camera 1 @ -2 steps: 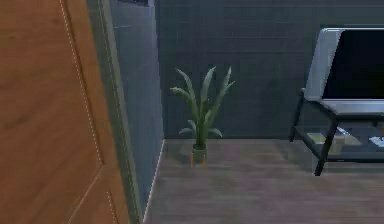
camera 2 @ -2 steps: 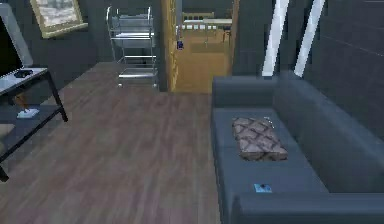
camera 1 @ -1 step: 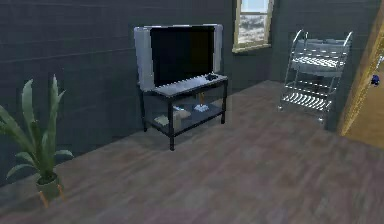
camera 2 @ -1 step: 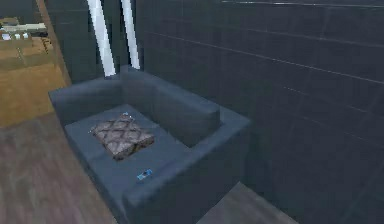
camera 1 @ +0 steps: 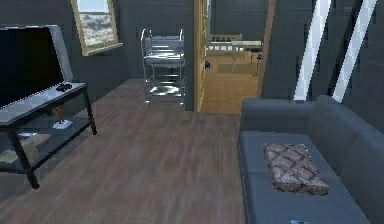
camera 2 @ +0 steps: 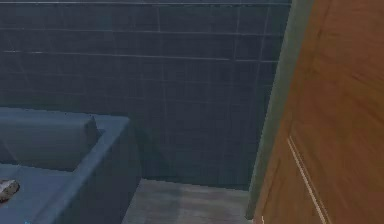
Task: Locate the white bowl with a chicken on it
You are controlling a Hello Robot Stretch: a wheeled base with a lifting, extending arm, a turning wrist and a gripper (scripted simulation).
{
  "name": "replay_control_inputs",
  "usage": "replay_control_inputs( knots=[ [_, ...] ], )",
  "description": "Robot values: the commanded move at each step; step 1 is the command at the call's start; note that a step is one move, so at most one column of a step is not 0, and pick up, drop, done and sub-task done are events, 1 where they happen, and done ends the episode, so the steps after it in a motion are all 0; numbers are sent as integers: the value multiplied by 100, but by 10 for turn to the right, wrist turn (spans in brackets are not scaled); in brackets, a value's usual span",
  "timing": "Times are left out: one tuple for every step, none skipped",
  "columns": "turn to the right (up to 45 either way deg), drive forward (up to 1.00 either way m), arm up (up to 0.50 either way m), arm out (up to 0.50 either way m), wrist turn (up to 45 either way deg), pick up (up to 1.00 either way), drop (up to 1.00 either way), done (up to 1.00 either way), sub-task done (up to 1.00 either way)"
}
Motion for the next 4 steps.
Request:
replay_control_inputs(
  knots=[
    [0, 10, 0, 0, 0, 0, 0, 0, 0],
    [-330, 0, 0, 0, 0, 0, 0, 0, 0],
    [0, 40, 0, 0, 0, 0, 0, 0, 0],
    [390, 0, 0, 0, 0, 0, 0, 0, 0]
  ],
)
